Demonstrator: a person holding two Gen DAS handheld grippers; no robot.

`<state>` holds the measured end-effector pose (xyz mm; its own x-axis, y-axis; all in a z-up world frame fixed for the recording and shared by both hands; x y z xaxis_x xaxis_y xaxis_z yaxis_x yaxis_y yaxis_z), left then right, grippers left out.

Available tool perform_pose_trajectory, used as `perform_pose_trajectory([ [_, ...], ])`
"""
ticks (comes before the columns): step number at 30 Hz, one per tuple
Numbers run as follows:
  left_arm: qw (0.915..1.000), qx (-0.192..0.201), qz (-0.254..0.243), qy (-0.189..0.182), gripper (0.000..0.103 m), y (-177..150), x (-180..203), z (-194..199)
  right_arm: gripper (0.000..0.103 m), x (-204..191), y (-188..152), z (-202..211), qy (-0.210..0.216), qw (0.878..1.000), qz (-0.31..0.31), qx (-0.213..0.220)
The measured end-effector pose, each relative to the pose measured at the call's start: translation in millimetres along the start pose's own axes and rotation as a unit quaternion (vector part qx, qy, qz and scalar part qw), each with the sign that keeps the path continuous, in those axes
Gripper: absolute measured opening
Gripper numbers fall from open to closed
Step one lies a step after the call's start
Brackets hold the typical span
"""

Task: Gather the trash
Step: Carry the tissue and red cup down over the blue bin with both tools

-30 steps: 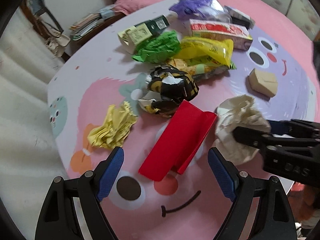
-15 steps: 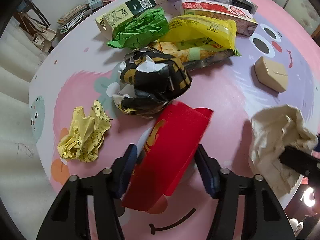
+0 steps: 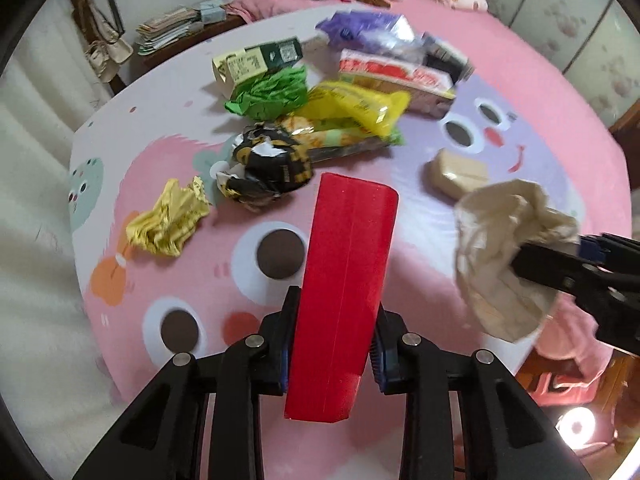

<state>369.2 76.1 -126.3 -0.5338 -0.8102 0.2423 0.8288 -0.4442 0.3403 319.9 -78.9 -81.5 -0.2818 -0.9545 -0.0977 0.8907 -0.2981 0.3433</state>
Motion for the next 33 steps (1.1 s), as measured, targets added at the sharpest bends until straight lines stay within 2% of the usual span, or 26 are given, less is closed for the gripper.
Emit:
perform_pose_trajectory([
  [5, 0.9988, 0.042, 0.025, 0.006, 0.029, -22.2, 33.4, 36.7, 0.041, 13.0, -6.3, 24.0, 0.019, 0.998, 0.055, 0.022],
  [9, 0.9952, 0.07, 0.067, 0.011, 0.029, -54.9, 77.5, 49.3, 0.041, 33.1, -29.3, 37.0, 0.034, 0.993, 0.106, 0.025],
  [18, 0.985, 0.083, 0.149, 0.027, 0.029, -138.4, 175.8, 23.3, 0.041, 93.6, -122.3, 43.1, 0.066, 0.98, 0.19, 0.004],
  [25, 0.9846, 0.027, 0.169, 0.034, 0.029, -202.2, 216.5, -29.6, 0.041, 135.0, -195.5, 7.8, 0.064, 0.979, 0.187, -0.053],
  [33, 0.9797, -0.032, 0.194, 0.036, 0.03, -262.1, 210.8, -120.6, 0.042, 183.3, -264.9, -84.0, 0.031, 0.986, 0.123, -0.11],
])
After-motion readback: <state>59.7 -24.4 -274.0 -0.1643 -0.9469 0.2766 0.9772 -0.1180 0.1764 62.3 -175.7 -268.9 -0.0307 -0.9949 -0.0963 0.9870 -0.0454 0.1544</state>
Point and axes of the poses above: each gripper's, at about its wrist camera, not at the fingertips, and z roughly against the way its jaws point, x to its right, y to its top, the point moved 4 cm from there along -z, roughly the way its jaws point, and after that the axes turned 10 degrees about -y, right-handed, at the moved point
